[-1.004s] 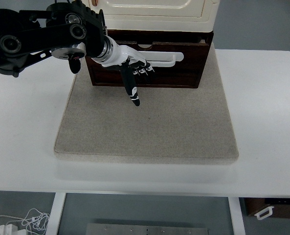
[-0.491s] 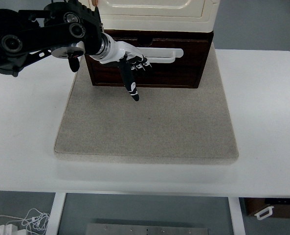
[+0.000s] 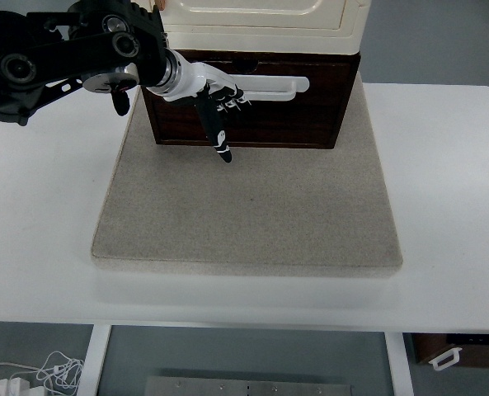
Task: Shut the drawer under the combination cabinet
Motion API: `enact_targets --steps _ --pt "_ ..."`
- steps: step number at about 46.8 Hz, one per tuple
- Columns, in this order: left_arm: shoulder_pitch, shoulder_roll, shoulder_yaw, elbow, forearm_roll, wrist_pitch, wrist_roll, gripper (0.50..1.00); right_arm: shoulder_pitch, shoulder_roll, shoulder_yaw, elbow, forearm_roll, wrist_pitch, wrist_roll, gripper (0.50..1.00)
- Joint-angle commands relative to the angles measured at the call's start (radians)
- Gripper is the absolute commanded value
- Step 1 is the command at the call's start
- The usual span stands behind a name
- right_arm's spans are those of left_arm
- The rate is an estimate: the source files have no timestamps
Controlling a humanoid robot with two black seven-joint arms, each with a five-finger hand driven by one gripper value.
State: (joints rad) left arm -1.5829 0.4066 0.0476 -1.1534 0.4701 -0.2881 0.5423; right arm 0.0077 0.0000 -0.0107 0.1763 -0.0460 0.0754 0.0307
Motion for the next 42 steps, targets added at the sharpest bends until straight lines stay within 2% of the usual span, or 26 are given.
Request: enact_targets --steps 1,29,42 --pt "0.001 0.001 0.0 0.0 0.004 0.0 -0.005 1.0 0.0 0.0 0.0 0.0 0.0 0.0 0.0 0.952" --pt "0.004 0.008 0.0 0.0 0.016 0.0 -0.018 1.0 0.0 0.0 0.0 0.0 0.0 0.0 0.0 0.952" --pt "0.03 0.005 -0.044 -0.012 0.013 -0.017 -0.051 1.0 0.0 0.0 0.0 0.0 0.0 0.0 0.0 0.952"
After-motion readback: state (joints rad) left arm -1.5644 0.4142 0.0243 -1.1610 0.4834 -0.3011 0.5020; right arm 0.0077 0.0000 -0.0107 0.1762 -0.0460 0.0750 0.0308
